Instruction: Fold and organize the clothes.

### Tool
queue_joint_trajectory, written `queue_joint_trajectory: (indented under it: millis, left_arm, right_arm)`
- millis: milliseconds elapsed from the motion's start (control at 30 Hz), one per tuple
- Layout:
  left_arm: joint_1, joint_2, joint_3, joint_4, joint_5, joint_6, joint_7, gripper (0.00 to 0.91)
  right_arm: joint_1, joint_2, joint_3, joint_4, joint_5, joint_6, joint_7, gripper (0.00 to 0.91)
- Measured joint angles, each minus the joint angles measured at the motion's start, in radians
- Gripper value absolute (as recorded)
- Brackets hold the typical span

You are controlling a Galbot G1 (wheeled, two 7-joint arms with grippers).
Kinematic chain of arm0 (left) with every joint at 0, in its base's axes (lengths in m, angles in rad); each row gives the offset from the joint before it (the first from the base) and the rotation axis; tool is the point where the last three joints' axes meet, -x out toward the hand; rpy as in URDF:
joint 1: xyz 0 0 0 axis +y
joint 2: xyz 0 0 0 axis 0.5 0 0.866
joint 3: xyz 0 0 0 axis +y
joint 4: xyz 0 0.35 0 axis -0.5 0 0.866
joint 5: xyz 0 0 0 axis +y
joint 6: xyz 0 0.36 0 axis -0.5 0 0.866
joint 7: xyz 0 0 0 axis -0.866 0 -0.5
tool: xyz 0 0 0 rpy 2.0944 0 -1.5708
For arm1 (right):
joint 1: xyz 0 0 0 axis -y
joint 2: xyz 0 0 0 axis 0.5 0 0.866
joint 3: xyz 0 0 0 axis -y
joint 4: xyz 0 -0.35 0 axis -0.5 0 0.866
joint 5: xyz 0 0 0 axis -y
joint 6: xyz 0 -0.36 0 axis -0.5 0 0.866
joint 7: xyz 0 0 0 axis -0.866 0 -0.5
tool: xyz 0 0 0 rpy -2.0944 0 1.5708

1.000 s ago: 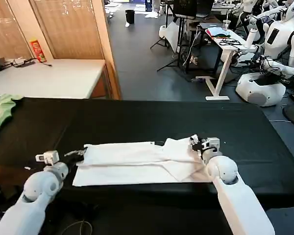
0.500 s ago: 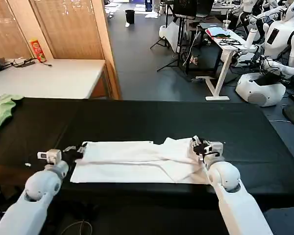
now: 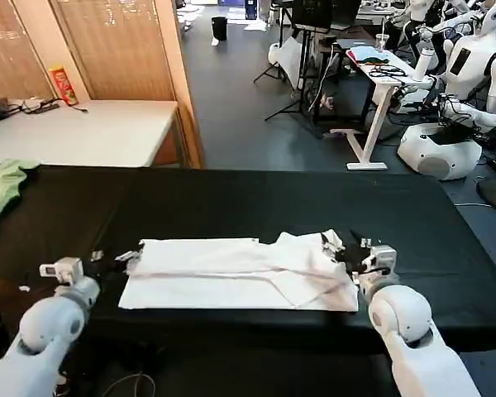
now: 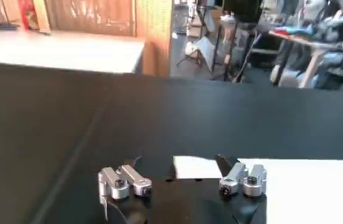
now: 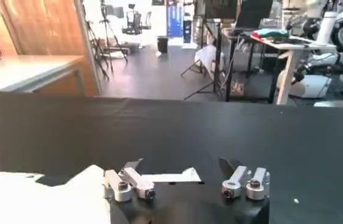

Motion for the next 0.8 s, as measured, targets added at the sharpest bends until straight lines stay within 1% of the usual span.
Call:
queue_joint_trajectory:
  millis: [233,267,300,333,367,433,500,533,800]
  left_arm:
    - [0.066,-0.058,-0.009,-0.004,0.05,-0.02,-0.002,0.878]
    - [0.069,-0.066,-0.009,-0.004,0.055,-0.023,-0.002,0.839]
    - [0.071,-0.07,-0.01,-0.003,0.059,-0.023,-0.003,0.644]
    - [0.073,-0.074,-0.01,-0.003,0.06,-0.024,-0.003,0.566]
    - [0.075,-0.076,-0.011,-0.002,0.06,-0.024,-0.003,0.39]
    - [0.078,-0.081,-0.012,-0.001,0.061,-0.025,-0.004,0.146]
    - [0.081,-0.085,-0.012,-0.002,0.065,-0.026,-0.003,0.02]
    - [0.082,-0.087,-0.012,-0.003,0.067,-0.026,-0.002,0.0]
    - [0.088,-0.084,0.003,-0.018,0.162,-0.033,0.03,0.0]
  right_arm:
    - [-0.033,-0.005,0.022,0.029,-0.009,0.01,0.0,0.878]
    - [-0.033,-0.005,0.023,0.03,-0.01,0.01,0.0,0.878]
    - [-0.033,-0.005,0.023,0.031,-0.01,0.011,0.0,0.878]
    - [-0.033,-0.005,0.023,0.031,-0.012,0.012,0.0,0.878]
    - [-0.033,-0.005,0.023,0.031,-0.014,0.013,0.0,0.878]
    - [-0.031,-0.004,0.02,0.029,-0.023,0.016,-0.001,0.878]
    - [-0.03,-0.003,0.017,0.026,-0.035,0.022,-0.005,0.878]
    - [-0.029,-0.002,0.015,0.025,-0.039,0.024,-0.006,0.878]
    - [-0.024,0.003,0.006,0.014,-0.07,0.036,-0.022,0.878]
